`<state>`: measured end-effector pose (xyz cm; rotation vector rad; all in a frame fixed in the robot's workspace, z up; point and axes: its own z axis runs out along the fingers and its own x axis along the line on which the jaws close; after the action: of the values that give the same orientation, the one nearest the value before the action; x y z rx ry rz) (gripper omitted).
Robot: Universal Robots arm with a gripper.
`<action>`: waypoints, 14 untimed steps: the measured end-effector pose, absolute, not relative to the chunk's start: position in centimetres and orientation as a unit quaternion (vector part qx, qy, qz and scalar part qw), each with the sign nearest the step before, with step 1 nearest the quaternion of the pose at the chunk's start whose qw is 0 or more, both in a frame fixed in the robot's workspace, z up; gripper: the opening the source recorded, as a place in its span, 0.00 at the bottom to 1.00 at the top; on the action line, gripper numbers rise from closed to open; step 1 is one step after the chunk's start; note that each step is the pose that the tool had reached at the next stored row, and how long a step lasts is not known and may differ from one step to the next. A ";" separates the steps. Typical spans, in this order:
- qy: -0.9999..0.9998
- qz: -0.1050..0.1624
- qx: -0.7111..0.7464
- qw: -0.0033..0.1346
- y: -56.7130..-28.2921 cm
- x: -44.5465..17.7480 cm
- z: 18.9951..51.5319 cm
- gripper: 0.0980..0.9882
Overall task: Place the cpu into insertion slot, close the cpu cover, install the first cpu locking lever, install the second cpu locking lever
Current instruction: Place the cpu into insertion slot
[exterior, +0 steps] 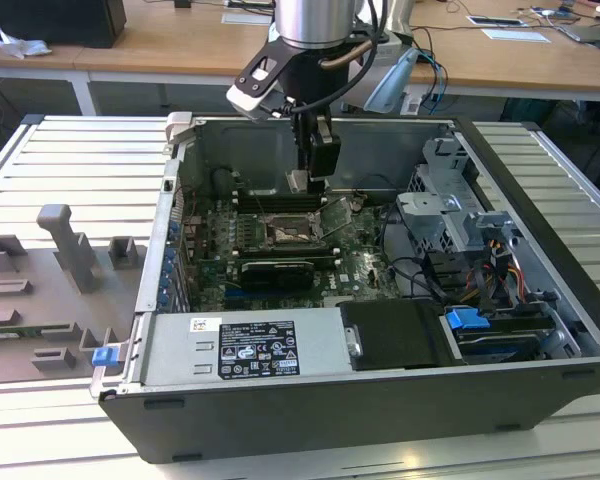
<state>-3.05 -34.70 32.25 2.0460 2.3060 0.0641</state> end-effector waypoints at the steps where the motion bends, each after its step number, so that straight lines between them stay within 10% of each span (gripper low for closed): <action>1: 0.748 0.021 0.663 0.029 -34.7 -3.0 32.2 0.48; 14: 0.748 0.021 0.663 0.029 -34.7 -3.0 31.9 0.48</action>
<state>-3.05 -34.70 31.90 2.0462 2.3062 0.0639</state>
